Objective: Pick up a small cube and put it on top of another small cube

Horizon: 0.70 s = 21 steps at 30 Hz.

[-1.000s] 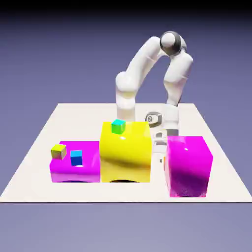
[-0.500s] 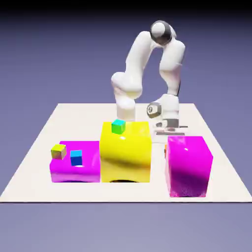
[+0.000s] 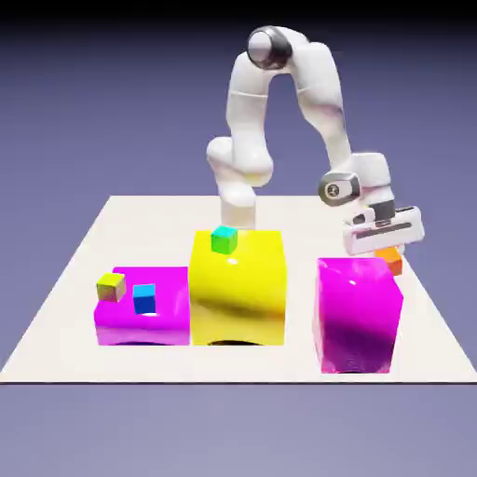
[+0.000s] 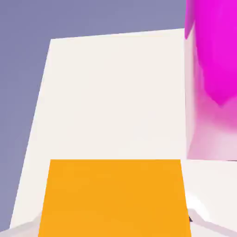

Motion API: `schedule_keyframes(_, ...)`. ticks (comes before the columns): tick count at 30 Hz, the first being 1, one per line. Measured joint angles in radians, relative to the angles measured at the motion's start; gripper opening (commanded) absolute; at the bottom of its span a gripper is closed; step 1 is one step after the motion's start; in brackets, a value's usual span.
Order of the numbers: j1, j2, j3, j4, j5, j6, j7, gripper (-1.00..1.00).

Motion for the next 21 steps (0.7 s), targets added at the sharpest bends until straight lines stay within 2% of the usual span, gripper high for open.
schedule_keyframes(11, 0.012, 0.183, -0.245, 0.235, -0.451, -0.333, 0.303, -1.0)
schedule_keyframes(14, -0.091, 0.158, -0.34, 0.274, -0.476, -0.464, 0.414, -1.0)
schedule_keyframes(21, -0.322, -0.009, -0.433, 0.237, -0.281, -0.597, 0.516, -1.0)
